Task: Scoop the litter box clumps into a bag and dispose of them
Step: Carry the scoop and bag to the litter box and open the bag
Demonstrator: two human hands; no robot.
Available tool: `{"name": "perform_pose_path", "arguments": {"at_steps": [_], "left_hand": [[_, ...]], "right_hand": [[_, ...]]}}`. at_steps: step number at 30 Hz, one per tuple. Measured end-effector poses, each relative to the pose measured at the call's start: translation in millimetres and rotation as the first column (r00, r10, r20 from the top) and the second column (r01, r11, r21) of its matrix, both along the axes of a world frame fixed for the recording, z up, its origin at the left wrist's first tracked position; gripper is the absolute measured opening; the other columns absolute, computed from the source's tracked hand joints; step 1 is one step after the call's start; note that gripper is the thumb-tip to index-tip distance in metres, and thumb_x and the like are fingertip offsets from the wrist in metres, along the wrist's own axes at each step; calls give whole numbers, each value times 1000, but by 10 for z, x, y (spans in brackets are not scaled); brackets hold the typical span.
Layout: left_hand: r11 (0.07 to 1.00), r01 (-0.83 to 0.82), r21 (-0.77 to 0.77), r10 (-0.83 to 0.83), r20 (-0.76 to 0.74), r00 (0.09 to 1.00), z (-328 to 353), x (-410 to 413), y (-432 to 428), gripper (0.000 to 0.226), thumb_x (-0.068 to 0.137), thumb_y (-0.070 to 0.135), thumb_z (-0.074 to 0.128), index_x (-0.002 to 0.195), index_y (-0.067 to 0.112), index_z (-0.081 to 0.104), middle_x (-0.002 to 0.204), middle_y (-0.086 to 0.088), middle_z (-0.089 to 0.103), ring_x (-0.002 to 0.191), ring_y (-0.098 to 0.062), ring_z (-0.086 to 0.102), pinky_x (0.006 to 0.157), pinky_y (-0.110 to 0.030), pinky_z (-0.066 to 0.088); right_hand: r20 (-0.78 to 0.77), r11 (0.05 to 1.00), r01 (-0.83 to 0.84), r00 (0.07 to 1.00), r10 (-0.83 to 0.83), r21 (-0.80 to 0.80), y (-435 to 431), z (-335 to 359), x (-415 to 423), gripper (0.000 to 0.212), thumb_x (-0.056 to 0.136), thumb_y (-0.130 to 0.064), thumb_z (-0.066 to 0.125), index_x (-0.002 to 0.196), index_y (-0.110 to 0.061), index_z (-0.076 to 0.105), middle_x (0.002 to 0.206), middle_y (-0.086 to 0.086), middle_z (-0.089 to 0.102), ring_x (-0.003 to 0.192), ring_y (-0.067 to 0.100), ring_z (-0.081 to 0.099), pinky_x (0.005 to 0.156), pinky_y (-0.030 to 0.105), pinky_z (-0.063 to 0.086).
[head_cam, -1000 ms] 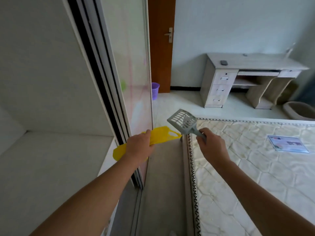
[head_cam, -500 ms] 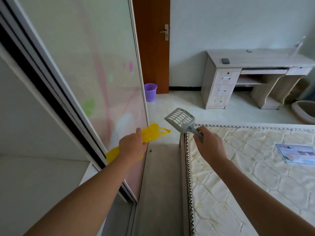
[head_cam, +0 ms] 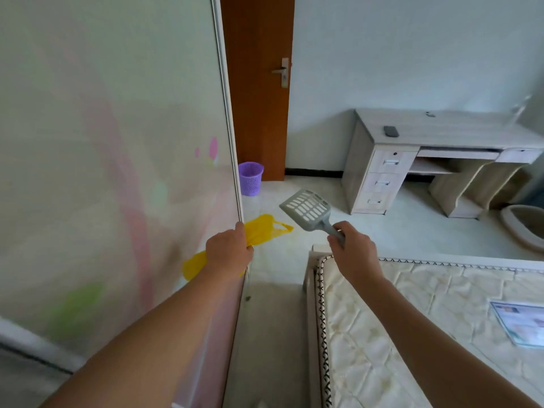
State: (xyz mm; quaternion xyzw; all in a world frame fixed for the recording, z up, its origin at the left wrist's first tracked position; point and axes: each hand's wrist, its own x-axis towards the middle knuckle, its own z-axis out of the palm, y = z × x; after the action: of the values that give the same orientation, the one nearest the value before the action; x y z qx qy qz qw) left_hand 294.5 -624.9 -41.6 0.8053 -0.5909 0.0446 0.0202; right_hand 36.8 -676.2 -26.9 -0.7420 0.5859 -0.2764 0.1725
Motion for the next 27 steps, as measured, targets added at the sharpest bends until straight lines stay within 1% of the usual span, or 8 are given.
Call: {"name": "perform_pose_path", "arguments": {"at_steps": [3,6,8,13,17,21,24,27], "left_hand": [[1000,15,-11,-16,-38,999,15,102,-560,46,95,43,52,130,15,43,110,-6,67,101,-30,66,74,-35,47],[999,43,3,-43,-45,998,55,183,-1050,47,96,42,51,133,14,41,110,-6,66,100,-29,66,71,-34,44],[999,51,-16,-52,-40,998,83,248,-1338,44,95,41,51,130,14,43,107,-6,67,98,-30,67,68,-34,41],[995,71,-66,-74,-37,997,102,422,-2075,42,94,41,54,125,14,45,102,-6,68,93,-29,67,64,-33,38],[994,56,-95,-64,-80,995,63,508,-2913,46,93,42,56,129,15,45,104,-7,69,96,-30,68,71,-35,47],[995,45,-90,-55,-110,992,69,573,-3591,40,94,43,57,122,16,47,99,-5,68,90,-28,68,68,-33,47],[994,40,-103,-52,-114,992,79,662,-4034,38,94,44,58,119,17,46,99,-5,68,89,-27,68,69,-33,50],[994,49,-102,-59,-98,993,97,757,-4483,40,94,45,57,122,18,46,101,-4,69,90,-26,68,70,-33,50]], "right_hand": [[-4,999,34,999,-34,-33,-452,73,147,12,94,-24,59,105,-19,60,75,-2,65,69,25,59,67,37,48],[-2,996,65,998,-66,-60,-873,133,254,12,94,-23,59,106,-19,60,72,-3,60,66,24,51,64,32,38],[-1,994,86,996,-86,-61,-1124,139,275,13,94,-23,60,107,-18,61,73,-2,61,65,24,49,64,31,36],[-6,994,107,994,-108,-36,-1810,79,338,14,94,-22,60,107,-16,61,80,4,69,74,31,60,65,31,36],[15,994,110,994,-109,-30,-2639,-4,505,17,95,-22,60,109,-14,63,84,6,69,68,24,51,65,29,37],[14,995,97,995,-97,-8,-3406,-2,625,16,96,-23,58,109,-15,62,72,-3,60,62,19,50,62,30,38],[7,996,91,996,-91,-16,-3911,32,732,18,96,-24,58,111,-15,62,72,-4,57,65,21,50,64,31,42],[-3,996,93,996,-93,-15,-4375,61,867,18,96,-24,58,111,-16,62,71,-3,57,63,21,49,62,30,37]]}}
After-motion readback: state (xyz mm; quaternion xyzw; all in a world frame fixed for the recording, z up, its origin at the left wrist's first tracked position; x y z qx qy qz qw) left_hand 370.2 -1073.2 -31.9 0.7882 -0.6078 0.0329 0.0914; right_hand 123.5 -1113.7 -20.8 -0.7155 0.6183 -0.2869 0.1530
